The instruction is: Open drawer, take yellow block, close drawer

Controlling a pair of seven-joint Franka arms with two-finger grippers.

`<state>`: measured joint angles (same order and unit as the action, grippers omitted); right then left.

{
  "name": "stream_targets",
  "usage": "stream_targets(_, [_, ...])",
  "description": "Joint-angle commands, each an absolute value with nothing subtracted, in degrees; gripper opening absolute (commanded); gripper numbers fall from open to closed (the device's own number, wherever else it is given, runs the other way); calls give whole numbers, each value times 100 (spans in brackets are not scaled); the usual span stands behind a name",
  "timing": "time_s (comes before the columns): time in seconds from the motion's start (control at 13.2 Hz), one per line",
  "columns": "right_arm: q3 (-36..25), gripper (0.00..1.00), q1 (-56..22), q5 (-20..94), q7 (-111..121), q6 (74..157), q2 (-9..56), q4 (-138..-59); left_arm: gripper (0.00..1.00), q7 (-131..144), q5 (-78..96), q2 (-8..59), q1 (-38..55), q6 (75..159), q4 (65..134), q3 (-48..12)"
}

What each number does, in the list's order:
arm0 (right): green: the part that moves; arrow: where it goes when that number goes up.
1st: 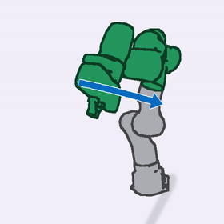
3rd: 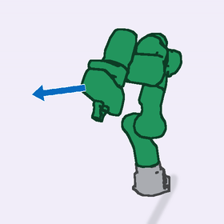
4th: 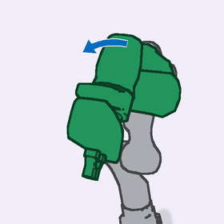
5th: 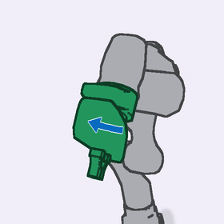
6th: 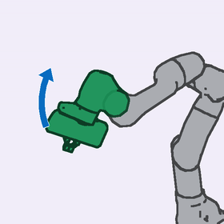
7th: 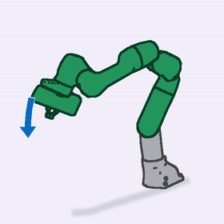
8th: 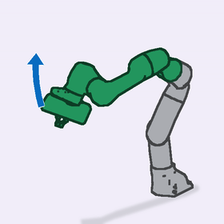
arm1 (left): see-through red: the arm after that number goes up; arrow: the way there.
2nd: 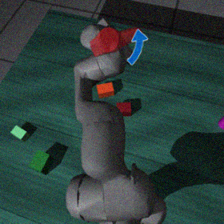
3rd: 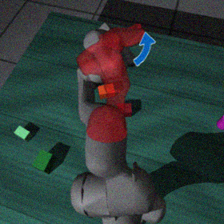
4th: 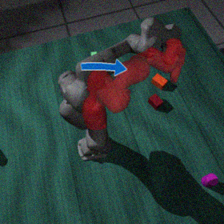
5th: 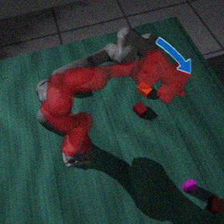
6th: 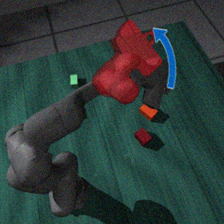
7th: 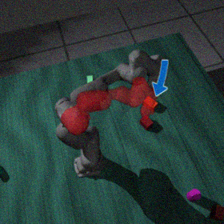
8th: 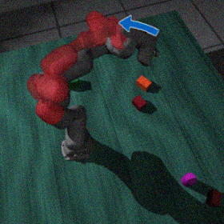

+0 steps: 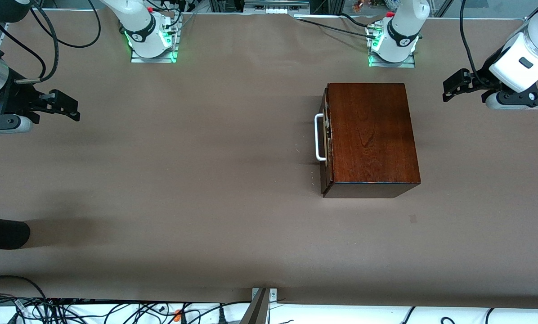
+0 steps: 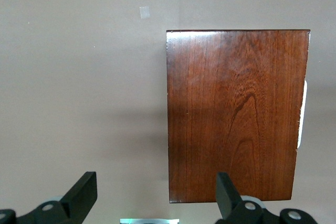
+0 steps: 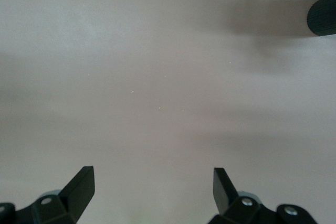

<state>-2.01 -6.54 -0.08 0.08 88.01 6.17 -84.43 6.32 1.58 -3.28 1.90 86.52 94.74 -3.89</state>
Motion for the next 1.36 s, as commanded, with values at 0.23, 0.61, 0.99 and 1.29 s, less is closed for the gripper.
stream_targets(0.23, [-167, 100, -650, -9, -26, 8789, 536, -8473, 100, 598, 255, -352, 141, 8710, 9475, -439])
stream_targets(0.61, [-176, 100, -650, -9, -26, 8789, 536, -8473, 100, 589, 246, -334, 141, 8727, 9475, -448])
stream_targets(0.99, [-176, 100, -650, -9, -26, 8780, 536, -8473, 100, 589, 203, -352, 149, 8692, 9325, -483])
stream_targets(1.29, [-176, 100, -650, -9, -26, 8780, 536, -8473, 100, 589, 193, -334, 246, 8692, 9281, -605])
